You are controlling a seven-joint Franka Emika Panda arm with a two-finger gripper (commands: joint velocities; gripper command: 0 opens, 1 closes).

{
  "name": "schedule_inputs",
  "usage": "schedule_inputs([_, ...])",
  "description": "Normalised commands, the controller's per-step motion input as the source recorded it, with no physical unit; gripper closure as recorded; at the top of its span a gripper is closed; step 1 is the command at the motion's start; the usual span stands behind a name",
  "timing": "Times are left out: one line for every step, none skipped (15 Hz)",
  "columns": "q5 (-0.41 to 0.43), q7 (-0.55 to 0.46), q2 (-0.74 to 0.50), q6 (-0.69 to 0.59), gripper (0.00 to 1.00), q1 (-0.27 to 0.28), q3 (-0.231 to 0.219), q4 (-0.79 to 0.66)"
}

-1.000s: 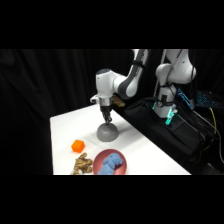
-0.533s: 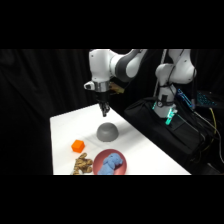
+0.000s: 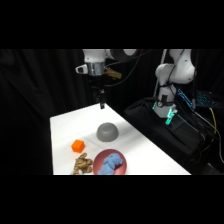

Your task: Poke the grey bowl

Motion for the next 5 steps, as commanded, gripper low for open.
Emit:
schedule_inputs([-0.072,0.07,-0.06,-0.3,0.0,0.01,0.013,0.22])
schedule_inputs([-0.095,0.08,-0.05,-0.27,0.0,0.009,0.012,0.2])
schedule_inputs([-0.097,0.1,-0.05,-0.24,0.0,0.006,0.009,0.18])
schedule_inputs([-0.087,0.09,-0.05,-0.23,0.0,0.008,0.011,0.16])
schedule_inputs([-0.038,0.01,-0.06,-0.21,0.0,0.005,0.01,0.14])
